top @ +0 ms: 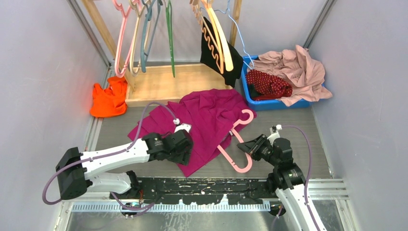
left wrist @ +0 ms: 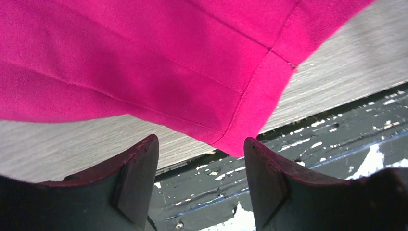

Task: Place the skirt on the hanger
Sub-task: Hang the skirt on the hanger.

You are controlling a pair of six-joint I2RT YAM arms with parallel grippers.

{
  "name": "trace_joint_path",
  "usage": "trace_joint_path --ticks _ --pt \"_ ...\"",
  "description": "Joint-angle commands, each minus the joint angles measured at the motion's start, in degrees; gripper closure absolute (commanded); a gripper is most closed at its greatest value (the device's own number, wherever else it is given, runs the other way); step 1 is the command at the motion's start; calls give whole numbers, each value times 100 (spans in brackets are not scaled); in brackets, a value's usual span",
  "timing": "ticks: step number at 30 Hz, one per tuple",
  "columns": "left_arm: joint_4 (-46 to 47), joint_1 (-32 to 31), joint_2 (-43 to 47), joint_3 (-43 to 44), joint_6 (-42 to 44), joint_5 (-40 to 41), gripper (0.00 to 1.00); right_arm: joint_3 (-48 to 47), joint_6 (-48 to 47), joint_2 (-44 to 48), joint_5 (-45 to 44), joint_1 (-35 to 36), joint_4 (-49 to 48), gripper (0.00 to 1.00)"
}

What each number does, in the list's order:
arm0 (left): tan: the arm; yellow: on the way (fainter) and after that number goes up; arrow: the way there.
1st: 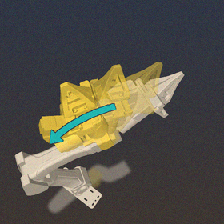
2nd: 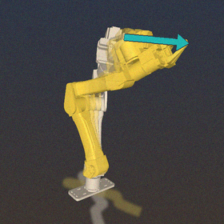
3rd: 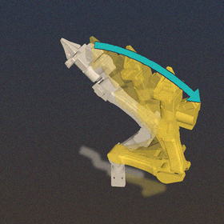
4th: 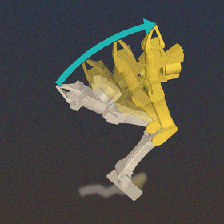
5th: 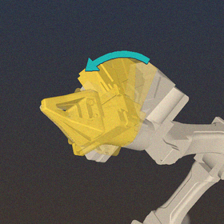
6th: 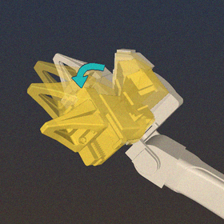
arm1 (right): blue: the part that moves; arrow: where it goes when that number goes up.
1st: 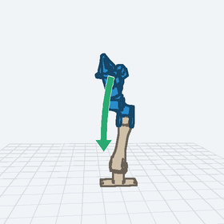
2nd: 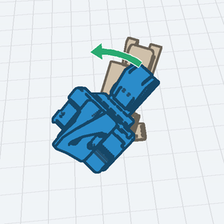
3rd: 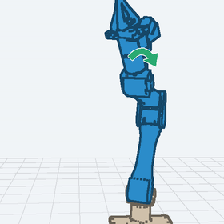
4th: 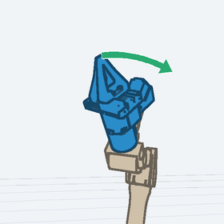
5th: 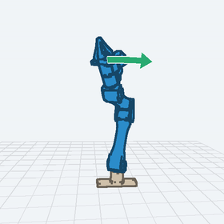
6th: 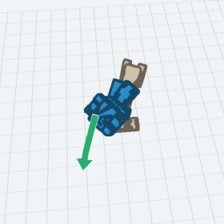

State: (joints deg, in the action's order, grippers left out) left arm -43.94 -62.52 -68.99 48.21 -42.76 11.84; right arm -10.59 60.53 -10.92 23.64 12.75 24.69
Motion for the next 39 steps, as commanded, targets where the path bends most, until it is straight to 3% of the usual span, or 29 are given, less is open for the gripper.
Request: trace_joint_path --ticks 1,7,12,13,16,17,26,39 --pt "343 -10 14 -323 -704 260 33 29 -57 7 -237 22 -465 99" --pt "920 -6 -489 -526 -734 391 27 22 -64 53 -163 27 -421 99" --pt "1123 -6 -1089 -385 -604 434 31 28 -65 83 -153 35 -422 99" --pt "1148 -7 -1150 -393 -615 414 37 30 -68 88 -158 42 -419 99" --pt "1280 -12 -1158 -469 -701 287 90 60 -79 100 -180 34 -405 99" --pt "1252 -16 -1118 -458 -717 229 99 72 -82 101 -190 34 -417 99" --pt "835 -375 -103 -18 -813 -244 100 -46 -11 -164 -230 62 -851 99" --pt "578 -1287 177 1107 -935 -481 100 -615 114 -1162 -692 461 -1957 99"
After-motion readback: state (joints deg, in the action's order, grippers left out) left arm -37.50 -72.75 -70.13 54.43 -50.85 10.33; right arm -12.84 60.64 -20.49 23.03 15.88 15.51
